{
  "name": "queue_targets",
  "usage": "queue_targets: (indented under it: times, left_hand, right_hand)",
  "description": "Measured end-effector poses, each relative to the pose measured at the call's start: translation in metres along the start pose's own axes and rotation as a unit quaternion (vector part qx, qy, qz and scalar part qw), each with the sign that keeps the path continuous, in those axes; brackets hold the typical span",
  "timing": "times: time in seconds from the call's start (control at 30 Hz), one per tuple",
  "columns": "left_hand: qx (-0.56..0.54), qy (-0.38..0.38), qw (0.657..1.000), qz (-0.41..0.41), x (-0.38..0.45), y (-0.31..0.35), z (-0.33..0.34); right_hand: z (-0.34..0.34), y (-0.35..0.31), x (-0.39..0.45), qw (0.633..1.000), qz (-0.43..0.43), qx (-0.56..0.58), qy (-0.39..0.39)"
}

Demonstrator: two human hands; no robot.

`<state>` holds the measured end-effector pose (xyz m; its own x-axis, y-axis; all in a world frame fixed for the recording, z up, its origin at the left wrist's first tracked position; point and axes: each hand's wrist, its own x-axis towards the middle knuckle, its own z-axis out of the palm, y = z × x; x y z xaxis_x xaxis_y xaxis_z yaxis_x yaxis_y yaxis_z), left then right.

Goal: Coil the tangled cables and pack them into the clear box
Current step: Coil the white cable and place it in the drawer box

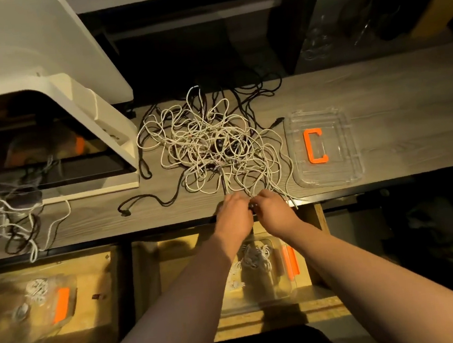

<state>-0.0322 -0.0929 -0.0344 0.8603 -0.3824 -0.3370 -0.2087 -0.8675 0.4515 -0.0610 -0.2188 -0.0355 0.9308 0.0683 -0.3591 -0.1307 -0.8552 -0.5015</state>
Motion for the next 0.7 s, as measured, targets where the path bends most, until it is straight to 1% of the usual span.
queue_targets:
  times: [0.1,0.2,0.27,0.33,0.4,0.53,0.63,0.7]
  left_hand:
    - [0.062,-0.041,0.997,0.018,0.010,-0.013,0.008]
    - [0.061,-0.050,0.996,0.037,0.017,-0.026,0.006]
    - [0.041,-0.040,0.997,0.060,0.019,-0.030,0.002]
    - [0.018,-0.015,0.996,0.083,0.017,-0.030,-0.004]
    - [0.005,0.026,0.995,0.092,0.012,-0.027,-0.011]
    - [-0.047,0.103,0.991,0.067,-0.001,-0.016,-0.026]
    - [-0.067,0.120,0.989,0.049,-0.009,-0.009,-0.037]
    - [-0.074,0.131,0.988,0.041,-0.013,-0.005,-0.047]
  right_hand:
    - [0.001,0.008,0.009,0.995,-0.017,-0.094,-0.034]
    - [-0.001,0.010,0.017,0.983,-0.014,-0.177,-0.042]
    - [0.000,0.013,0.019,0.977,-0.020,-0.207,-0.039]
    - [0.000,0.015,0.018,0.980,-0.025,-0.197,-0.015]
    - [-0.004,0.015,0.016,0.985,-0.033,-0.166,0.024]
    - [-0.021,0.012,0.012,0.991,-0.036,-0.118,0.053]
    - [-0.041,0.008,0.009,0.993,-0.012,-0.053,0.107]
    - [-0.058,0.004,0.008,0.990,-0.002,-0.032,0.134]
